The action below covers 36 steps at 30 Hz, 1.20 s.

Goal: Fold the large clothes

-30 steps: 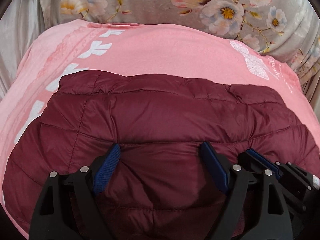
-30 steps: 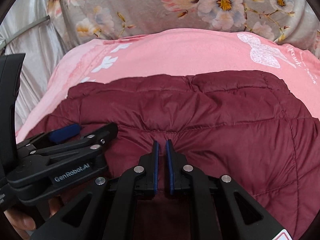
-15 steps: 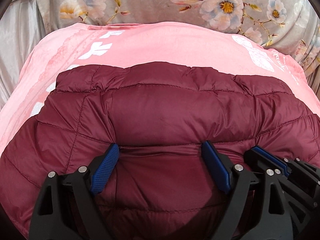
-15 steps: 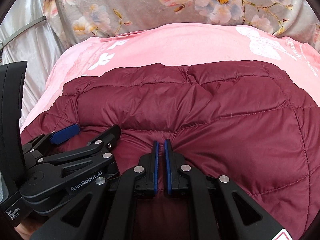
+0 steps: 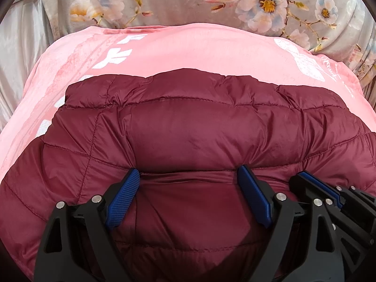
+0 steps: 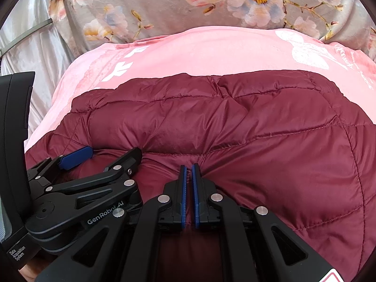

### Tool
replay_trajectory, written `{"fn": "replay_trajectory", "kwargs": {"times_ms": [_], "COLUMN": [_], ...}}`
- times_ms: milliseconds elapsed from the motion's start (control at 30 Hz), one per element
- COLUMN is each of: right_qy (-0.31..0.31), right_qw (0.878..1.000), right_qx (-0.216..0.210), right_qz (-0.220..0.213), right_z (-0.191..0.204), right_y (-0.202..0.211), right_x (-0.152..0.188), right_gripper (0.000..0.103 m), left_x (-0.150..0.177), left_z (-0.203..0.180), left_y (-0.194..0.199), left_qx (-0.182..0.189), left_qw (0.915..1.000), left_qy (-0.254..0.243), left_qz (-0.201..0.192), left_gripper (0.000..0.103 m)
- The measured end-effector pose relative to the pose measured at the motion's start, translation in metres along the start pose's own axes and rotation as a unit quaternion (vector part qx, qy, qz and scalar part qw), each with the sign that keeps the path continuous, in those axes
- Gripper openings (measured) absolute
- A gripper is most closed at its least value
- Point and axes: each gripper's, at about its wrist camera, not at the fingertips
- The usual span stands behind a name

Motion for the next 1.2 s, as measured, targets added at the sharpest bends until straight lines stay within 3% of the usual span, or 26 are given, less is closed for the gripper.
{"fn": "replay_trajectory", "kwargs": {"times_ms": [267,333,400,567,700,800,933,967,1067,1133,1200], "right_qy": [-0.002,-0.017,-0.023,0.000,0.025,0.037,0.041,0.040,0.039,0.039,0.035], "right_qw": [1.000,1.000,0.999,0.998,0.999,0.999,0.999,0.999,0.999,0.999,0.999], "right_qx": [0.001,-0.012,-0.039,-0.055,-0.032,-0.017,-0.011,-0.012,-0.014,-0.014,-0.019], "right_qz": [0.001,0.006,0.005,0.007,0.000,-0.006,-0.005,-0.004,-0.002,-0.001,-0.001], "right_z": [0.002,0.002,0.005,0.019,0.032,0.035,0.035,0.034,0.032,0.032,0.031], "right_y": [0.006,0.018,0.034,0.055,0.057,0.053,0.049,0.048,0.047,0.047,0.047], "right_x": [-0.001,0.003,0.012,0.041,0.059,0.065,0.066,0.066,0.065,0.066,0.066], "right_gripper": [0.005,0.012,0.012,0.012,0.012,0.012,0.012,0.012,0.012,0.012,0.012], "left_x": [0.001,0.008,0.018,0.043,0.071,0.091,0.099,0.098,0.093,0.088,0.082], "left_z": [0.003,0.009,0.024,0.086,0.143,0.177,0.198,0.197,0.187,0.180,0.176], "left_y": [0.006,0.021,0.042,0.084,0.104,0.102,0.083,0.080,0.074,0.070,0.066], "left_qx": [-0.004,-0.002,0.009,0.023,0.015,0.021,0.083,0.091,0.093,0.105,0.139], "left_qw": [1.0000,0.9997,0.9989,0.9931,0.9836,0.9691,0.9496,0.9473,0.9511,0.9507,0.9459], "left_qy": [0.006,0.023,0.046,0.114,0.180,0.246,0.301,0.306,0.293,0.291,0.291], "left_qz": [-0.003,-0.003,-0.007,-0.012,-0.008,0.004,0.030,0.027,0.023,0.023,0.035], "left_gripper": [0.084,0.084,0.084,0.087,0.087,0.087,0.087,0.087,0.088,0.083,0.056]}}
Point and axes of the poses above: each gripper's, at about its wrist camera, not at the fingertips, and y roughly against the way its jaws point, z to its left, x to its underside, and after that the axes turned 5 degrees about z, right-handed
